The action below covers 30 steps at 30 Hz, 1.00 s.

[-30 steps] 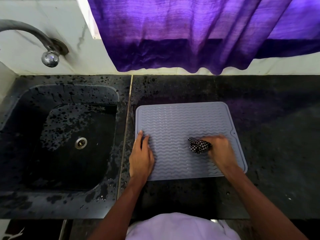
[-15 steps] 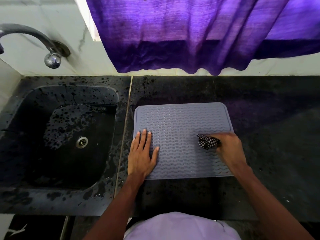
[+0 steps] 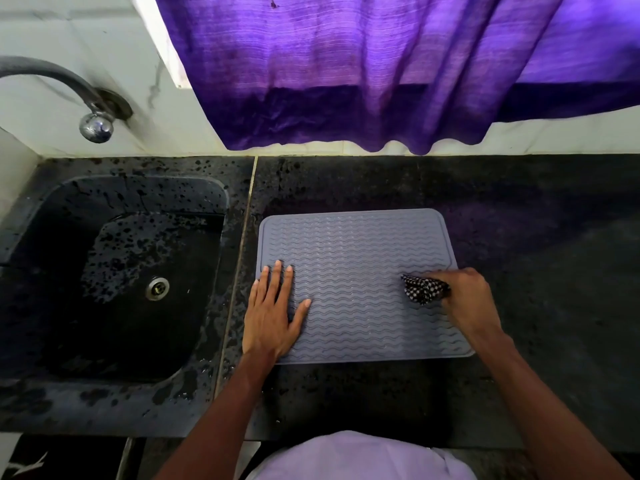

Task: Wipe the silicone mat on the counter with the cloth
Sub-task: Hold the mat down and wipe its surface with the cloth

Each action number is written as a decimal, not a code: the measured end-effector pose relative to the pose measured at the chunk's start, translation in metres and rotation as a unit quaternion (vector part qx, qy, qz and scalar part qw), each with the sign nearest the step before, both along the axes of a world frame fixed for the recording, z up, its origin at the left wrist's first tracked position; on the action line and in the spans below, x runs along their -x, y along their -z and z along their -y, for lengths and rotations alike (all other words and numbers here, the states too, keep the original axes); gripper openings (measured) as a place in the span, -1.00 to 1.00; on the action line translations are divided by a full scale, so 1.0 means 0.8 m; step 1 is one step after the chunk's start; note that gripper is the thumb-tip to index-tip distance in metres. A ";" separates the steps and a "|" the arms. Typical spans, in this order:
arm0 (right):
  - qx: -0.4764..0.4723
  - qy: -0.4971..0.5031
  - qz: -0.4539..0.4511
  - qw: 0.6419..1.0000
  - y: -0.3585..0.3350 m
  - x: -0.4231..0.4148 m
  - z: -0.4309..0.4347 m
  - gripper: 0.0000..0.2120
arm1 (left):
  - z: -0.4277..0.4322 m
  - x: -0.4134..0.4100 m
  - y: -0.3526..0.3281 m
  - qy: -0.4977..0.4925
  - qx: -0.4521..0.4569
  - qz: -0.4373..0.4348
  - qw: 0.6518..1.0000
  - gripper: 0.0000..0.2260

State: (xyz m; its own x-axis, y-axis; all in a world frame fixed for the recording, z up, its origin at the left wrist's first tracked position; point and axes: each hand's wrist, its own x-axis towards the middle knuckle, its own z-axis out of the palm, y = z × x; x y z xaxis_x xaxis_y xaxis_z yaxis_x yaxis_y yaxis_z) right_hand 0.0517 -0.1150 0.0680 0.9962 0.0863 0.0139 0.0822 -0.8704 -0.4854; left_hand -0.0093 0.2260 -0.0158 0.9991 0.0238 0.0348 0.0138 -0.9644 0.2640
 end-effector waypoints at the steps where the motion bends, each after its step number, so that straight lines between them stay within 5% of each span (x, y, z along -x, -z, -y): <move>1: 0.002 0.004 0.007 1.000 0.000 -0.001 0.003 -0.45 | 0.000 0.000 0.000 0.001 0.004 0.002 1.000 -0.32; 30: 0.006 0.021 0.026 0.999 0.014 0.022 0.026 -0.40 | 0.003 0.002 0.008 0.001 0.032 0.089 0.996 -0.43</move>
State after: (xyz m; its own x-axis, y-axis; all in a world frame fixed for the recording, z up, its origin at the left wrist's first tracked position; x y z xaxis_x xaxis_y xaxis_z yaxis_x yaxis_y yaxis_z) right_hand 0.0340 -0.1361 0.0564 0.9969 0.0446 0.0647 0.0700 -0.8794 -0.4710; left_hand -0.0106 0.2238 -0.0225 0.9774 0.0303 0.2093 -0.0396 -0.9458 0.3224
